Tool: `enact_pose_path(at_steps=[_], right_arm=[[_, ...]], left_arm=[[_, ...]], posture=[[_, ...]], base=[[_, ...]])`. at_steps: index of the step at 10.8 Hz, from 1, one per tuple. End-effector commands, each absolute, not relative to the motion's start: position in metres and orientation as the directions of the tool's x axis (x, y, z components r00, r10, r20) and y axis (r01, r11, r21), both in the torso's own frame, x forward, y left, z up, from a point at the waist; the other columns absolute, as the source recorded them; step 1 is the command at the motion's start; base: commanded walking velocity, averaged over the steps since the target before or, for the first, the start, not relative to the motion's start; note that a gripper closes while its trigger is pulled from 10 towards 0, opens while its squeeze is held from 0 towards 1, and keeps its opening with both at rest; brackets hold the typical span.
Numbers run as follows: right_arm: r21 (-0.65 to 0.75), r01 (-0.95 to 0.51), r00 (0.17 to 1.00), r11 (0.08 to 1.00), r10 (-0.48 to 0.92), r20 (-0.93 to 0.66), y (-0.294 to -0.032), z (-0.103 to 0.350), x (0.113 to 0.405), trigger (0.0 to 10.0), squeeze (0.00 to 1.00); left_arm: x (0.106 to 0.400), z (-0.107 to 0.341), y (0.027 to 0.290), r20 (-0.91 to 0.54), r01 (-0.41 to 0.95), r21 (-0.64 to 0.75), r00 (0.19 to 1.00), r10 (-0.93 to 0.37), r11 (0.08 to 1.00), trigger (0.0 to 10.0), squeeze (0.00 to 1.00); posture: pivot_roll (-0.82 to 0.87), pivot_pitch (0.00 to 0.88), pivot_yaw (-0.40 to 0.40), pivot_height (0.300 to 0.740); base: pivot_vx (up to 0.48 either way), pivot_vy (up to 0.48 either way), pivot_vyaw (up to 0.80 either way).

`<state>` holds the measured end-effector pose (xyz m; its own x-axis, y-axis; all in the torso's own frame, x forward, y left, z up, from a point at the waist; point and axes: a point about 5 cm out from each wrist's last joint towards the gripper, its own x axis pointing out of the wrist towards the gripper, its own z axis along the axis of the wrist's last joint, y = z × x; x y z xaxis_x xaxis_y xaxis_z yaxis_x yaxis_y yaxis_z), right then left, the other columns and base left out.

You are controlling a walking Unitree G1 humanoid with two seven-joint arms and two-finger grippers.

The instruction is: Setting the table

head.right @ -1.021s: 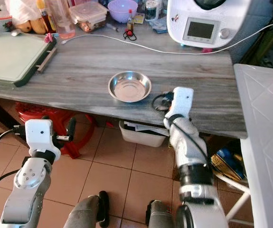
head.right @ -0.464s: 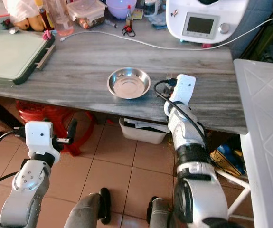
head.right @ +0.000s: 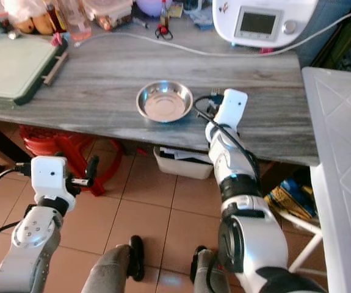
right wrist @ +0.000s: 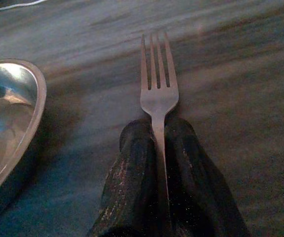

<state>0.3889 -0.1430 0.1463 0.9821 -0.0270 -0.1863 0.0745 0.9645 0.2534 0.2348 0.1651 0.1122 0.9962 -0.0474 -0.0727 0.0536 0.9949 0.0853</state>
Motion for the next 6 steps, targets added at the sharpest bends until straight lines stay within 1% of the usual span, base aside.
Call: enact_pose_path(at_steps=[1,6], right_arm=[[0.269,0.089,0.982,0.959,-0.040,-0.185,-0.141,0.148,0.391,10.0,0.00],[0.282,0.116,0.985,0.952,-0.075,-0.153,-0.144,0.162,0.402,10.0,0.00]], left_arm=[[0.231,0.113,0.168,-0.079,0.052,0.091,0.996,-0.045,0.995,10.0,0.00],[0.227,0.114,0.168,-0.089,0.064,0.094,0.994,-0.055,0.994,10.0,0.00]], posture=[[0.06,0.242,0.061,0.740],[0.07,0.257,0.068,0.740]], base=[[0.000,0.000,0.00],[0.000,0.000,0.00]])
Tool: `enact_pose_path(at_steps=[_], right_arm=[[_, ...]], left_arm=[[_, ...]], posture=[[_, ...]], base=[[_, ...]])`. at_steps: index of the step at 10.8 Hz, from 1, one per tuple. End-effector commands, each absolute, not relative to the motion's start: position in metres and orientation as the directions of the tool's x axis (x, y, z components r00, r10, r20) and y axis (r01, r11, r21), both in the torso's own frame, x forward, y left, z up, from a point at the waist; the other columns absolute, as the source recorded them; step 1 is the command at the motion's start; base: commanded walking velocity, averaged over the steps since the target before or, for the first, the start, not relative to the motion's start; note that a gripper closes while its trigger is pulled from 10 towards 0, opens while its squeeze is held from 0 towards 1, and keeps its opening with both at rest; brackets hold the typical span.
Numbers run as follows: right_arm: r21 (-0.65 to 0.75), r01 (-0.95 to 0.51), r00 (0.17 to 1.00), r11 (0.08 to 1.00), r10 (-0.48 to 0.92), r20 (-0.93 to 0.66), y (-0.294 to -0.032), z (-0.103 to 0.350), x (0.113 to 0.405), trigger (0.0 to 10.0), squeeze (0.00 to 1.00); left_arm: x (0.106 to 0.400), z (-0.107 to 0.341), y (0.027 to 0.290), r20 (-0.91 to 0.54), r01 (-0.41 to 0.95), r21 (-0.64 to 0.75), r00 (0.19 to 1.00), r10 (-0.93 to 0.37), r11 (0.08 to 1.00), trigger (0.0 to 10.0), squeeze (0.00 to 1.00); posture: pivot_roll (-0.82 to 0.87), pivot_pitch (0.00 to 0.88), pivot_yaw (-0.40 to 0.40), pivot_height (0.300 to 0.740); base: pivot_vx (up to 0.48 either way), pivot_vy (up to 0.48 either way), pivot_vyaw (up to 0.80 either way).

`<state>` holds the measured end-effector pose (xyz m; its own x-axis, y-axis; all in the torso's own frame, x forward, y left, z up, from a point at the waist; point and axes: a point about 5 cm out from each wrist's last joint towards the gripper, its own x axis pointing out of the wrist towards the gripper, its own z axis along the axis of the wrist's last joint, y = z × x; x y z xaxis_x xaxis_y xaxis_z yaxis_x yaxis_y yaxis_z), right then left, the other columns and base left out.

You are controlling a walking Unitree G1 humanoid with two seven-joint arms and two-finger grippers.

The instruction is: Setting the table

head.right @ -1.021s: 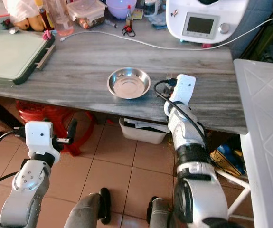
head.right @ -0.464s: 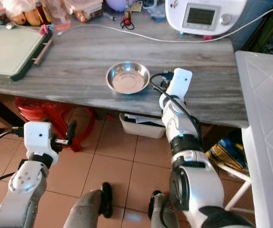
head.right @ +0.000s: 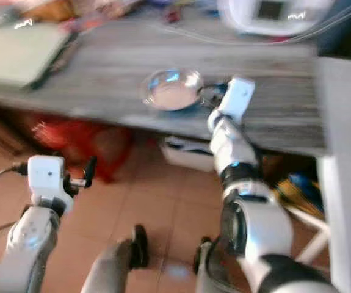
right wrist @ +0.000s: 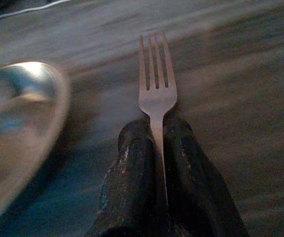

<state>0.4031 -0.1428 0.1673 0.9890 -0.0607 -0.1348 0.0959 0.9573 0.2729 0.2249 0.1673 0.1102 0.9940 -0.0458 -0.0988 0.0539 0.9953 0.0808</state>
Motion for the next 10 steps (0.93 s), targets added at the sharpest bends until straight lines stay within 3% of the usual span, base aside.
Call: enact_pose_path(at_steps=[1,6,10], right_arm=[[0.275,0.115,0.987,0.954,-0.078,-0.142,-0.145,0.165,0.403,10.0,0.00],[0.128,0.226,0.974,0.966,-0.223,-0.038,-0.183,0.160,0.379,10.0,0.00],[0.088,0.221,0.975,0.971,-0.221,-0.011,-0.189,0.162,0.359,10.0,0.00]], left_arm=[[0.228,0.116,0.167,-0.082,0.069,0.096,0.995,-0.061,0.993,10.0,0.00],[0.229,0.120,0.167,-0.036,0.053,0.049,0.998,-0.051,0.997,10.0,0.00],[0.233,0.130,0.162,0.016,0.059,0.018,0.998,-0.059,0.998,10.0,0.00]], posture=[[0.07,0.256,0.067,0.740],[0.04,0.184,0.043,0.740],[0.02,0.146,0.040,0.740]], base=[[0.000,0.000,0.00],[0.000,0.000,0.00],[0.277,0.000,0.00]])
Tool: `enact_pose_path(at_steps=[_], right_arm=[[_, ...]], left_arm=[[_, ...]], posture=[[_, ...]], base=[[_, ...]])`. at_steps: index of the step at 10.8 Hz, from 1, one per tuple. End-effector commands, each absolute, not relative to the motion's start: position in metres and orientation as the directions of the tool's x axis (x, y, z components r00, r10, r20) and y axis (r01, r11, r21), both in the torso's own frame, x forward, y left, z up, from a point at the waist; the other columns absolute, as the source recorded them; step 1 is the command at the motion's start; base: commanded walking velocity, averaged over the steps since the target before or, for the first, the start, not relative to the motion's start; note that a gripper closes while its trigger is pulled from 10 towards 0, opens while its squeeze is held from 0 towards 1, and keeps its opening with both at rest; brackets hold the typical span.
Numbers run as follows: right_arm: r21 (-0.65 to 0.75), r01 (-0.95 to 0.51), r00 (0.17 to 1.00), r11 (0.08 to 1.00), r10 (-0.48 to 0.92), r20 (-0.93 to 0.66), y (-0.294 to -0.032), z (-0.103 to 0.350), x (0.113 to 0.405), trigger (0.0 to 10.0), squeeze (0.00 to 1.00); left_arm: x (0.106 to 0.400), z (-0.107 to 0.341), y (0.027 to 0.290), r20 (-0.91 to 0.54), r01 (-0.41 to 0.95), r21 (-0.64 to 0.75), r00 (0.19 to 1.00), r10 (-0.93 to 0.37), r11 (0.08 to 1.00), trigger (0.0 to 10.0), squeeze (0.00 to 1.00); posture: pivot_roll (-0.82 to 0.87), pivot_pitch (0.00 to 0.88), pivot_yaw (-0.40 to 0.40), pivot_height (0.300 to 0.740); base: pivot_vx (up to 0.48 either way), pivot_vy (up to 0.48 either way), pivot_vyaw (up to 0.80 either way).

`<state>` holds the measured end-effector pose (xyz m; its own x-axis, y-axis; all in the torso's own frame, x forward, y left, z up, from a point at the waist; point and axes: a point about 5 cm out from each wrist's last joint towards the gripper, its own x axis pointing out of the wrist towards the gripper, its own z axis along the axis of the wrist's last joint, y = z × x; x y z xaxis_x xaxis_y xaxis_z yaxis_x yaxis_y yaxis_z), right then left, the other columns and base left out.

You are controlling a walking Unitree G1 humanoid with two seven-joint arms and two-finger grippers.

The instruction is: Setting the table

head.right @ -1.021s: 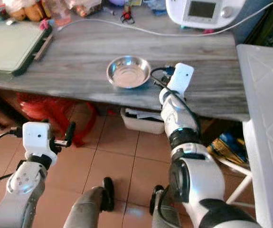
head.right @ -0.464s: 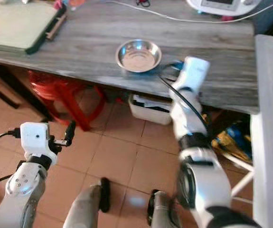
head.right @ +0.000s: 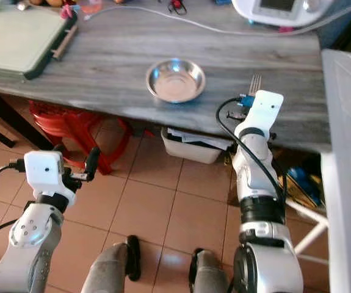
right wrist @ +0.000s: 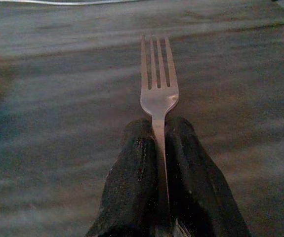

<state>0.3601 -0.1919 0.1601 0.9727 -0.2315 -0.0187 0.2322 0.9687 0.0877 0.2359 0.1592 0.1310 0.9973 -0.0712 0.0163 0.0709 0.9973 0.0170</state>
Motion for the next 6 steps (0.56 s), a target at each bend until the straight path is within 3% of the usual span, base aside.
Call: enact_pose_path(at_steps=[1,6], right_arm=[[0.090,0.219,0.976,0.972,-0.219,-0.008,-0.189,0.164,0.358,10.0,0.00],[0.080,0.234,0.972,0.969,-0.232,-0.028,-0.186,0.158,0.344,10.0,0.00]], left_arm=[[0.235,0.131,0.161,0.019,0.060,0.017,0.998,-0.060,0.998,10.0,0.00],[0.236,0.135,0.157,0.034,0.076,-0.005,0.997,-0.075,0.997,10.0,0.00]], posture=[[0.01,0.147,0.040,0.740],[0.01,0.140,0.035,0.740]], base=[[0.289,0.000,0.00],[0.289,0.000,0.00]])
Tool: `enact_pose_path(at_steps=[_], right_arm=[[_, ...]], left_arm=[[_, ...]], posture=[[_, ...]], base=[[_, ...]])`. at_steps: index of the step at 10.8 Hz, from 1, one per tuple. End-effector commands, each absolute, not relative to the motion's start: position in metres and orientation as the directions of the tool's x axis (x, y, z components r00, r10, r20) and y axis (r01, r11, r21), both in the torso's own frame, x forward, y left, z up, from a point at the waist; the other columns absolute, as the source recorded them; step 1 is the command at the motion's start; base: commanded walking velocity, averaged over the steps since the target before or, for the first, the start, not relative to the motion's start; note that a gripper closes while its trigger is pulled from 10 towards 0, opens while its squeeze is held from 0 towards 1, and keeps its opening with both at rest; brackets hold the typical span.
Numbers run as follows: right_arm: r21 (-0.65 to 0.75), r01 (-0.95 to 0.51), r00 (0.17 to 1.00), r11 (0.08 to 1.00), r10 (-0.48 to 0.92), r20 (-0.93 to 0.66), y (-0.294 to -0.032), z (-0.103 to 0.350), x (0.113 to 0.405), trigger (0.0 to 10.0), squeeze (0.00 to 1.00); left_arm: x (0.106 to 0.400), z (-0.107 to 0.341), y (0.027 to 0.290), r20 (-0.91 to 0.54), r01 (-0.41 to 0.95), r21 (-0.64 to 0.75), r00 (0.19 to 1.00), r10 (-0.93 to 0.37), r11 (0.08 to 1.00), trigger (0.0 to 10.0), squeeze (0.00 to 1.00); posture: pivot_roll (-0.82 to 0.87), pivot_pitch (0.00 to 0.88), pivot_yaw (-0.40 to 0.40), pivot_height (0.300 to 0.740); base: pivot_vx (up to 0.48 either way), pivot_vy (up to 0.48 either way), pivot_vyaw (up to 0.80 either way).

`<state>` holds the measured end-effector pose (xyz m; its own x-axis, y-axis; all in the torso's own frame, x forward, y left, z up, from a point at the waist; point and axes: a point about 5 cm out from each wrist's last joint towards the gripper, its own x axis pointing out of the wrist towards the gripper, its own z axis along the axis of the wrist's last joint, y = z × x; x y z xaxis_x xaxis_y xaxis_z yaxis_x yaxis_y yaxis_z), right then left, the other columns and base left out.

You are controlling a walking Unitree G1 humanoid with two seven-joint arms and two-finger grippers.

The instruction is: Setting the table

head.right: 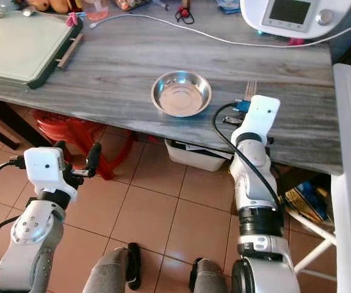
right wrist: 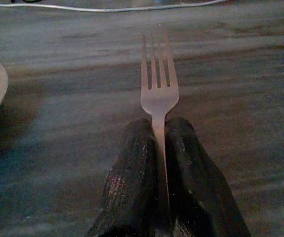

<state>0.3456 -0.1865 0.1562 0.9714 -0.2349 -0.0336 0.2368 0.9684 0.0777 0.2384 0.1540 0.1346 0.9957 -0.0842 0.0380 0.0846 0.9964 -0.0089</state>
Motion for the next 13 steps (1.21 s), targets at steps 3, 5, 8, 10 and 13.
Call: enact_pose_path(at_steps=[3,5,8,10,13], right_arm=[[0.068,0.263,0.964,0.962,-0.259,-0.059,-0.190,0.149,0.340,10.0,0.00],[0.050,0.257,0.965,0.965,-0.253,-0.069,-0.190,0.142,0.334,10.0,0.00],[0.035,0.289,0.955,0.957,-0.285,-0.081,-0.196,0.132,0.327,10.0,0.00],[0.054,0.319,0.944,0.946,-0.312,-0.106,-0.198,0.127,0.324,10.0,0.00],[0.059,0.304,0.948,0.951,-0.296,-0.117,-0.192,0.123,0.320,10.0,0.00]], left_arm=[[0.240,0.127,0.147,0.030,0.122,-0.026,0.992,-0.121,0.992,10.0,0.00],[0.240,0.118,0.142,0.016,0.140,-0.035,0.990,-0.139,0.990,10.0,0.00],[0.248,0.113,0.136,0.020,0.178,-0.040,0.984,-0.177,0.983,10.0,0.00],[0.249,0.113,0.133,0.030,0.200,-0.042,0.980,-0.199,0.979,10.0,0.00],[0.250,0.113,0.131,0.045,0.219,-0.042,0.975,-0.217,0.975,10.0,0.00]], posture=[[-0.01,0.082,0.027,0.740],[-0.02,0.020,0.026,0.740],[-0.04,0.000,0.042,0.740],[-0.04,0.000,0.048,0.740],[-0.05,0.000,0.045,0.740]], base=[[0.319,0.000,0.00],[0.341,0.000,0.00],[0.351,0.000,0.00],[0.341,0.000,0.00],[0.480,0.000,-0.41]])
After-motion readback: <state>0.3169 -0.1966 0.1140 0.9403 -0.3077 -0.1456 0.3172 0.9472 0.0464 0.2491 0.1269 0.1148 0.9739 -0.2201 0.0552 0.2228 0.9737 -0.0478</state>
